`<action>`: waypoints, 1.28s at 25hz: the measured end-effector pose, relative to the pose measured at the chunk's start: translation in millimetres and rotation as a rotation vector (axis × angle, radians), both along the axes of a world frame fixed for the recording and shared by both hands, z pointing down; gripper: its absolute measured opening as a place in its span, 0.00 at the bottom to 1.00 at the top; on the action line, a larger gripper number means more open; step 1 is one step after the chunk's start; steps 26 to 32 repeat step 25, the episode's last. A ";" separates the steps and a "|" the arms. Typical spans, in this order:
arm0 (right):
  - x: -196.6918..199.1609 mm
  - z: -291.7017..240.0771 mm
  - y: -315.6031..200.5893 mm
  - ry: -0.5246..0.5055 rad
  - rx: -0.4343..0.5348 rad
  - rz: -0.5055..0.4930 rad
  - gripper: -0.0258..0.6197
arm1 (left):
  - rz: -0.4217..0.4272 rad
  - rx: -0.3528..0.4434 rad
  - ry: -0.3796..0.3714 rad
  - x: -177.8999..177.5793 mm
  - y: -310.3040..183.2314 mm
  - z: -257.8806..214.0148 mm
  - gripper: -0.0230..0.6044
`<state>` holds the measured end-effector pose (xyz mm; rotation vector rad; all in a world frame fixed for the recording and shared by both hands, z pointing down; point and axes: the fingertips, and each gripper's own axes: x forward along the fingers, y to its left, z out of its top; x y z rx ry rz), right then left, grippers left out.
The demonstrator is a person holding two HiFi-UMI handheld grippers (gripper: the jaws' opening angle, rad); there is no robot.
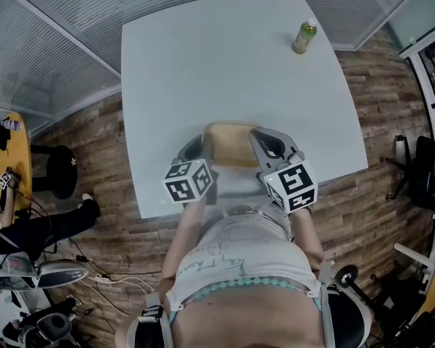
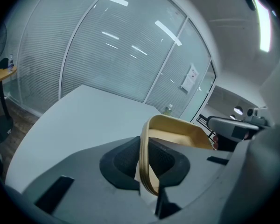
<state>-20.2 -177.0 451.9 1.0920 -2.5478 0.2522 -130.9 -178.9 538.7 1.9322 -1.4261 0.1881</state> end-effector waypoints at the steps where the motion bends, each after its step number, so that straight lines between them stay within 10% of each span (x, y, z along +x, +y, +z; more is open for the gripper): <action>1: -0.2 -0.3 -0.5 0.002 0.000 0.001 0.04 | 0.001 0.001 0.001 0.5 -0.6 -0.7 0.08; 32: -1.2 4.9 6.8 0.037 0.006 -0.011 0.04 | 0.006 0.005 -0.001 3.3 4.4 -0.2 0.08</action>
